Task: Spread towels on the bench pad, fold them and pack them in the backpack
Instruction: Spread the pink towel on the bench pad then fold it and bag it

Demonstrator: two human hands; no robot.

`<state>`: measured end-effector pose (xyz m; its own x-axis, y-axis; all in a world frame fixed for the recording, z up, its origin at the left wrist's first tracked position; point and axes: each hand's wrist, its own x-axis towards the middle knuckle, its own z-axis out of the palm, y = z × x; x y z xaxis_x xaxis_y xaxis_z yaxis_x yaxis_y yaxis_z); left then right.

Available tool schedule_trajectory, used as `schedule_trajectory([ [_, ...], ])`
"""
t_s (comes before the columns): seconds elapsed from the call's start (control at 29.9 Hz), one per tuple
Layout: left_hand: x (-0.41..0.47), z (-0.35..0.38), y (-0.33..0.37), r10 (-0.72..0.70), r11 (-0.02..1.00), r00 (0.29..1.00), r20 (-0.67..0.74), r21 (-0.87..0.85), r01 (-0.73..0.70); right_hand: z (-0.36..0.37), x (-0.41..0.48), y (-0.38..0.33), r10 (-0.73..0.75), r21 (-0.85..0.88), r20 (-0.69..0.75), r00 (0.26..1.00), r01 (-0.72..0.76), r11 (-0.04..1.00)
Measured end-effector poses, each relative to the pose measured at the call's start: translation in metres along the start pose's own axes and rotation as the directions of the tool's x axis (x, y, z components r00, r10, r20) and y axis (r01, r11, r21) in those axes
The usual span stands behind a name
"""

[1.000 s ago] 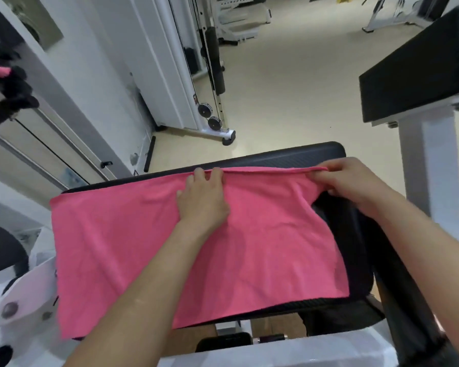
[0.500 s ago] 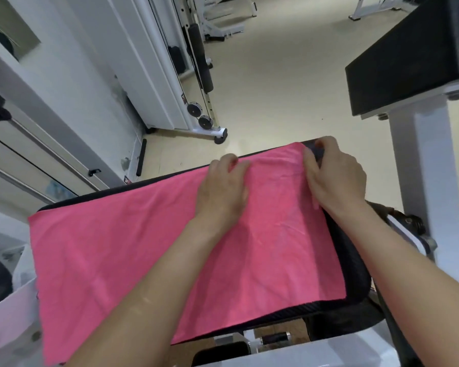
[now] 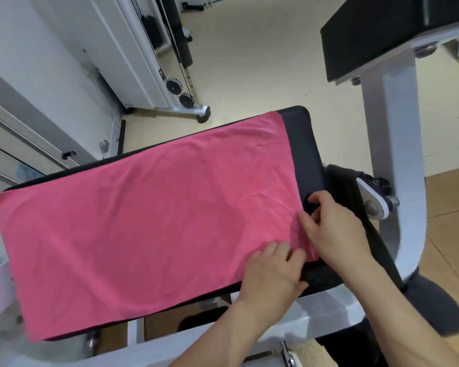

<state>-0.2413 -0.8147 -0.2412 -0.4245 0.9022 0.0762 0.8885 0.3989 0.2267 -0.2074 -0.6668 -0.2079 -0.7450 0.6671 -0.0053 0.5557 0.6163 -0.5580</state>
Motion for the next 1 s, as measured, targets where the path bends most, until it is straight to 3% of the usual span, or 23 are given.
schedule_trajectory([
  [0.17, 0.003, 0.01, 0.005, -0.014, 0.995, 0.997, -0.078, 0.096, 0.021, -0.004, 0.013, -0.007, -0.05, 0.033, -0.053, 0.997, 0.052, 0.998],
  [0.43, 0.006, 0.018, 0.002, 0.024, 0.995, 0.983, -0.18, 0.096, -0.006, -0.016, 0.1, -0.05, -0.114, 0.112, -0.192, 0.975, 0.138, 0.984],
  [0.57, 0.014, 0.017, 0.007, 0.036, 0.99, 0.985, -0.17, 0.138, -0.012, -0.012, 0.133, -0.071, -0.125, 0.099, -0.196, 0.972, 0.147, 0.984],
  [0.67, 0.016, 0.019, 0.011, 0.014, 0.998, 0.99, -0.138, 0.07, -0.005, -0.013, 0.14, -0.071, -0.139, 0.079, -0.199, 0.97, 0.158, 0.984],
  [0.84, 0.008, 0.03, 0.025, 0.093, 0.995, 0.989, -0.119, -0.007, -0.095, -0.027, 0.139, -0.047, -0.115, 0.028, -0.231, 0.966, 0.125, 0.992],
  [1.0, 0.012, 0.029, 0.038, -0.048, 0.997, 0.999, 0.02, -0.061, 0.049, -0.039, 0.139, -0.051, -0.093, 0.045, -0.129, 0.987, 0.099, 0.994],
])
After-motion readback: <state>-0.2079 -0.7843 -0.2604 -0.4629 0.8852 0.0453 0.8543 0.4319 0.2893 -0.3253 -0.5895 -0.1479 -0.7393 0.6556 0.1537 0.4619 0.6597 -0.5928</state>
